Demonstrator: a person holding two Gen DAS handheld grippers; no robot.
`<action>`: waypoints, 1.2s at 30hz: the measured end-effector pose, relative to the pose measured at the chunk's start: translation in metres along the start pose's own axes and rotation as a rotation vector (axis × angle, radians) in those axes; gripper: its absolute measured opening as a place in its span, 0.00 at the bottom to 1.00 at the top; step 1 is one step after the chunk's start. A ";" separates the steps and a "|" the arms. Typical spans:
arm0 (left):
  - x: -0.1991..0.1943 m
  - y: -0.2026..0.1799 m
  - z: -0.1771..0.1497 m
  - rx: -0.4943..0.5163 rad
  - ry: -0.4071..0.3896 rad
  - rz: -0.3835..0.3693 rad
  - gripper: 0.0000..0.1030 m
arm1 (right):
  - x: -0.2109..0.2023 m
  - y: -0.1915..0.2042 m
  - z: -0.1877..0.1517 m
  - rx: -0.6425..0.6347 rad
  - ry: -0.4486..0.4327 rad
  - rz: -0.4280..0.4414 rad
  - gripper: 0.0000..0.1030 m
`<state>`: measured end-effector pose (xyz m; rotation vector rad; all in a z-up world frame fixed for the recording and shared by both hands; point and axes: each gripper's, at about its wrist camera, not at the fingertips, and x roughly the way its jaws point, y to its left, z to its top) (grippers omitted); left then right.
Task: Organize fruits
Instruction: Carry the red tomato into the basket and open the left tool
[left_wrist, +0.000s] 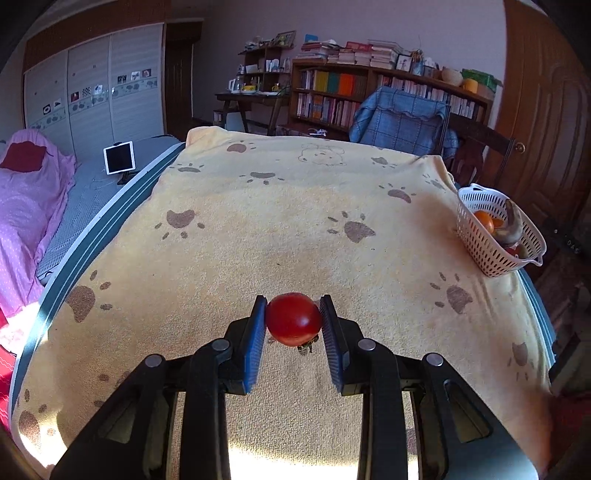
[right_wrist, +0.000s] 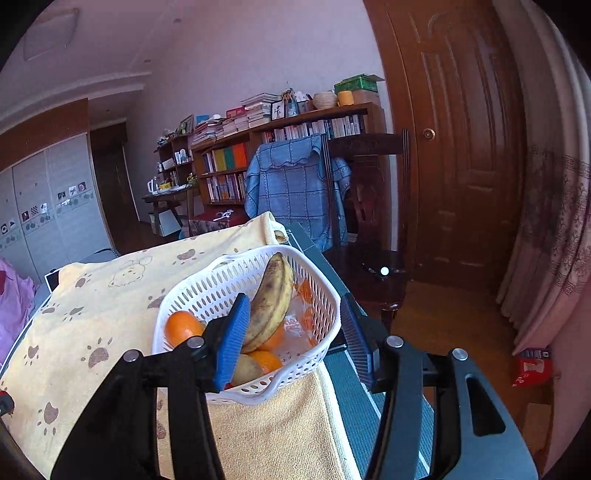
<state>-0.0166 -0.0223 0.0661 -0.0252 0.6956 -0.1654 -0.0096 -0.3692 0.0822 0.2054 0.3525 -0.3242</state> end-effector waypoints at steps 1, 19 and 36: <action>0.002 -0.011 0.005 0.017 -0.003 -0.022 0.29 | 0.000 0.000 -0.001 0.003 -0.007 -0.007 0.51; 0.065 -0.181 0.063 0.233 -0.002 -0.306 0.29 | -0.003 -0.012 -0.014 0.062 -0.035 -0.049 0.57; 0.108 -0.221 0.068 0.264 0.013 -0.394 0.29 | 0.001 -0.012 -0.018 0.068 -0.038 -0.080 0.58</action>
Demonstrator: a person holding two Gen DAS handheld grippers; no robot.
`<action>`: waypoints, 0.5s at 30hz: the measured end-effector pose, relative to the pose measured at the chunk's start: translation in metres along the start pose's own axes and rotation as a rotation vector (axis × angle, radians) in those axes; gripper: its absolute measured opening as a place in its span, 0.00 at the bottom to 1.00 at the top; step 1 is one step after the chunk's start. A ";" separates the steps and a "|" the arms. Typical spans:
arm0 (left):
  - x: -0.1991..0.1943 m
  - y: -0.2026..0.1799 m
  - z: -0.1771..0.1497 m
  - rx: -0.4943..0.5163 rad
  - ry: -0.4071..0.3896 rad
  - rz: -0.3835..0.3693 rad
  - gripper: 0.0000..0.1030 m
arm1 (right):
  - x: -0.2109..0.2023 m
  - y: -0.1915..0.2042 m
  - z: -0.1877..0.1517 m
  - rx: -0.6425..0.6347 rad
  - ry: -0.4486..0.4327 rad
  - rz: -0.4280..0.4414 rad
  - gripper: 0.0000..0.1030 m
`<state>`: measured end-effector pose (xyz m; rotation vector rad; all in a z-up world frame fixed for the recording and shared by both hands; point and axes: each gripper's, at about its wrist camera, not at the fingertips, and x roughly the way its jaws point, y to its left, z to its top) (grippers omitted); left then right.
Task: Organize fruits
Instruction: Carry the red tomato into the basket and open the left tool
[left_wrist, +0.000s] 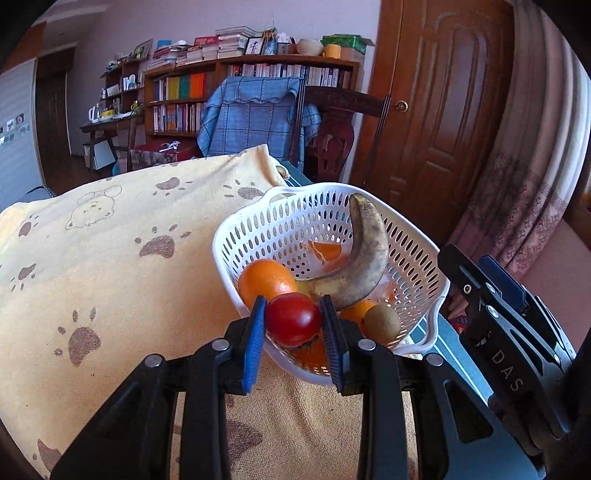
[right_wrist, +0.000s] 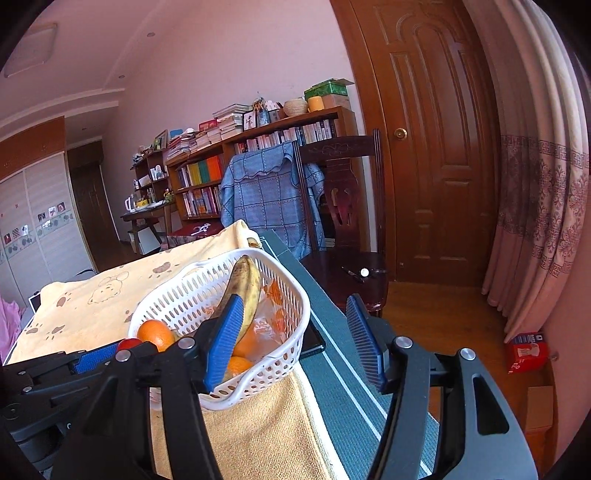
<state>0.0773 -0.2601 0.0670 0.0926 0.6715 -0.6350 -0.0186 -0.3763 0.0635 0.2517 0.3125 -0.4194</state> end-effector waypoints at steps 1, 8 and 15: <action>0.001 0.000 0.000 0.003 -0.002 -0.003 0.29 | 0.000 0.000 0.000 0.000 0.000 0.001 0.58; 0.004 0.002 -0.003 0.002 -0.017 -0.020 0.30 | 0.003 -0.001 0.003 0.000 0.000 -0.001 0.58; -0.007 0.002 -0.003 -0.009 -0.068 -0.026 0.54 | 0.004 0.000 0.000 -0.003 0.003 -0.001 0.58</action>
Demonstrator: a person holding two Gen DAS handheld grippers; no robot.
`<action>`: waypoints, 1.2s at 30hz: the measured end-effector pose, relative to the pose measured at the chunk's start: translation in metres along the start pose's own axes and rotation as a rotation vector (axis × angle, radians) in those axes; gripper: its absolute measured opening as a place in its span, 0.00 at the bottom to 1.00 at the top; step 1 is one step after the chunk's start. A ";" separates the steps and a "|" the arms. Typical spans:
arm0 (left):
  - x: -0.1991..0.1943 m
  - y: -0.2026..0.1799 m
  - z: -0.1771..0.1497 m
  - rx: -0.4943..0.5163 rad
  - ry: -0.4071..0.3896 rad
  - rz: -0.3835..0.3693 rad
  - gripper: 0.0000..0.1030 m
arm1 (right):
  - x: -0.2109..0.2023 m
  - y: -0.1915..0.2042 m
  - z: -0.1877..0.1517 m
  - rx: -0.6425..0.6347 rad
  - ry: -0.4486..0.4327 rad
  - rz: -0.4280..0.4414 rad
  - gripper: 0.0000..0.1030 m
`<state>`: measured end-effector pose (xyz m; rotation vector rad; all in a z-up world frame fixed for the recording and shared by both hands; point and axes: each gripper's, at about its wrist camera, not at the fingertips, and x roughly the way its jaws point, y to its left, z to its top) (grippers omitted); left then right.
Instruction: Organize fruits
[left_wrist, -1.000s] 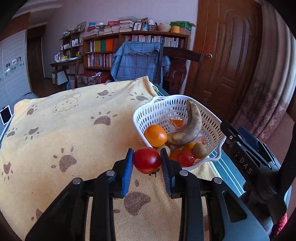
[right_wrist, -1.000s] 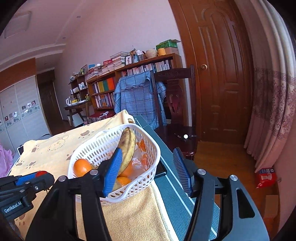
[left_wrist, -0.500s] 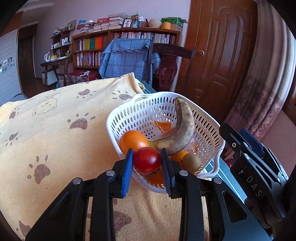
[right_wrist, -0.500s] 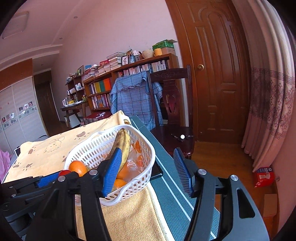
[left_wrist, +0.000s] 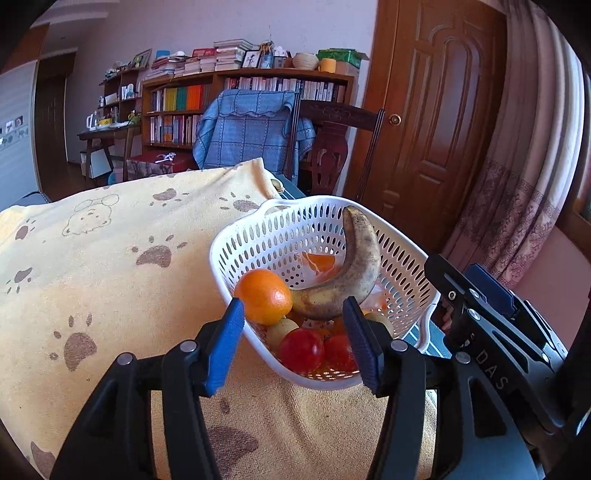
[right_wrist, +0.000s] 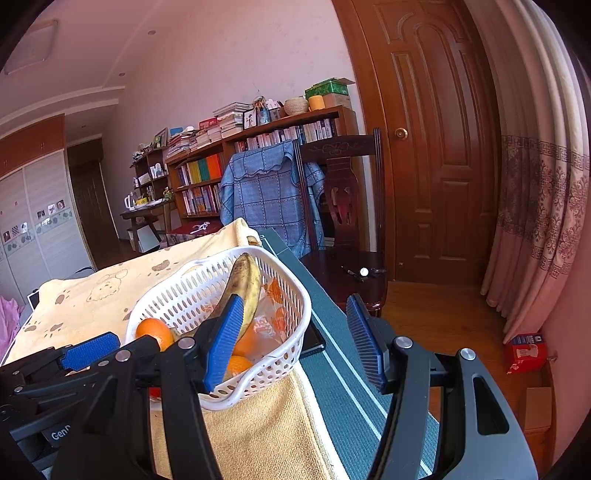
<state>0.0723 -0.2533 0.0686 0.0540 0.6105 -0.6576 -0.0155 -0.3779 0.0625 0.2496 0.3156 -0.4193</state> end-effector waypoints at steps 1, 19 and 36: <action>-0.002 0.001 0.000 -0.002 -0.005 0.000 0.54 | 0.000 0.000 0.000 0.000 0.000 0.000 0.58; -0.045 0.020 -0.018 0.010 -0.091 0.357 0.87 | -0.001 0.002 0.001 -0.012 -0.009 0.021 0.75; -0.067 0.033 -0.027 -0.004 -0.139 0.516 0.95 | -0.018 0.024 -0.003 -0.128 0.038 0.123 0.95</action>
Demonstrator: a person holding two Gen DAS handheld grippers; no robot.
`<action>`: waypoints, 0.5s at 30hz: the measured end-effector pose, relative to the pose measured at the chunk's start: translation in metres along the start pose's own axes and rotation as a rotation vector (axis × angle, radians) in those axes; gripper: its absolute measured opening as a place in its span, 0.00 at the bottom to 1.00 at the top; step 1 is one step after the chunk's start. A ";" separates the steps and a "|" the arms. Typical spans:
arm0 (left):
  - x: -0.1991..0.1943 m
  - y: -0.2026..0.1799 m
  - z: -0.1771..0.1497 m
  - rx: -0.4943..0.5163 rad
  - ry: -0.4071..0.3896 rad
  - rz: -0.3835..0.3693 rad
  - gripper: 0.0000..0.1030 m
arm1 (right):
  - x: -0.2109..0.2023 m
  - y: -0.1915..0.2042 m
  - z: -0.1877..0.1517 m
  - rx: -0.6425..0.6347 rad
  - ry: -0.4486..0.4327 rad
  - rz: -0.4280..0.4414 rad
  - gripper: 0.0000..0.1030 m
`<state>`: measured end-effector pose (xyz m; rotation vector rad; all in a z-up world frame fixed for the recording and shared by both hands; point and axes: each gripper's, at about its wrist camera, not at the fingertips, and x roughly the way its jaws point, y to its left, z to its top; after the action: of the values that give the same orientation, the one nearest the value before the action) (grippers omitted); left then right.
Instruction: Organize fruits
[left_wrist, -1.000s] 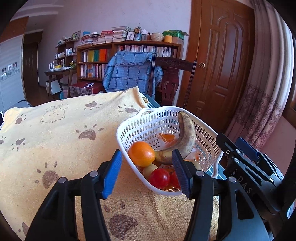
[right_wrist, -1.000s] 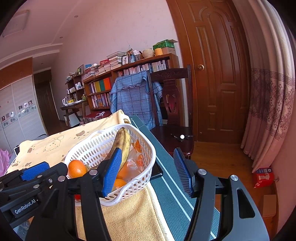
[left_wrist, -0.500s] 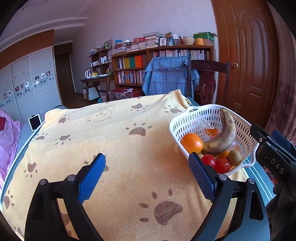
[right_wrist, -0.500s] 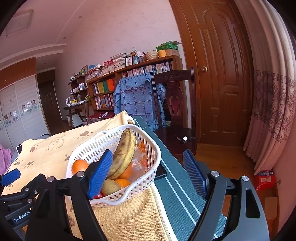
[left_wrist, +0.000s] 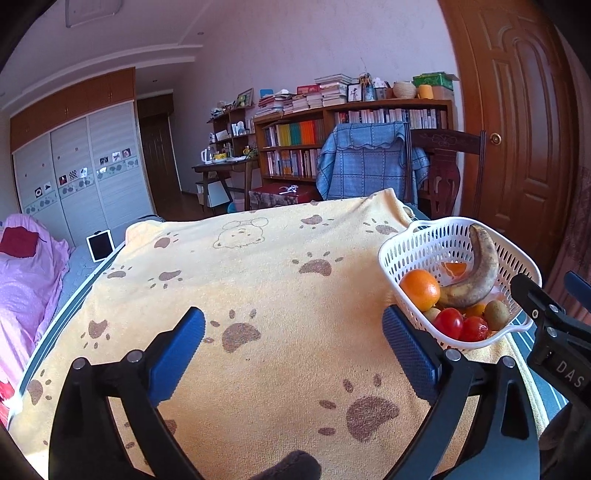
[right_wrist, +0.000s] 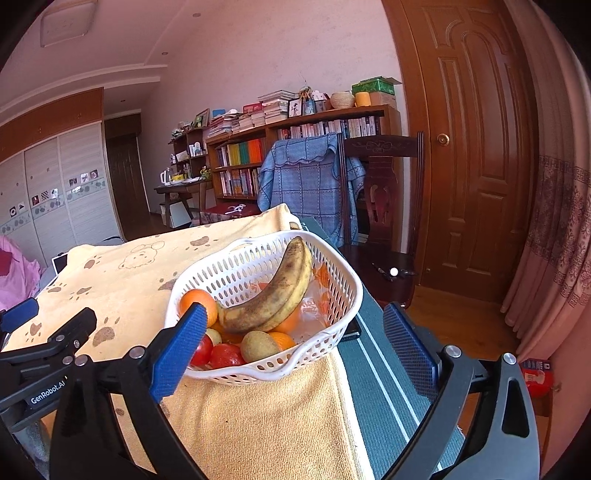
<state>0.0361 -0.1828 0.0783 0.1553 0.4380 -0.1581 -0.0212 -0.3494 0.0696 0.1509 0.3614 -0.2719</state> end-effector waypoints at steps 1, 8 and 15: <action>-0.001 0.001 0.000 -0.004 -0.004 0.001 0.95 | -0.003 0.001 0.000 -0.009 -0.008 -0.007 0.95; -0.002 0.003 0.002 -0.022 0.001 -0.002 0.95 | -0.007 0.012 -0.006 -0.062 -0.014 -0.015 0.95; 0.000 0.001 0.000 -0.002 0.006 0.016 0.95 | 0.001 0.013 -0.008 -0.064 0.021 0.007 0.97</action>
<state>0.0365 -0.1822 0.0788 0.1572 0.4426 -0.1413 -0.0196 -0.3359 0.0633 0.0918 0.3904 -0.2520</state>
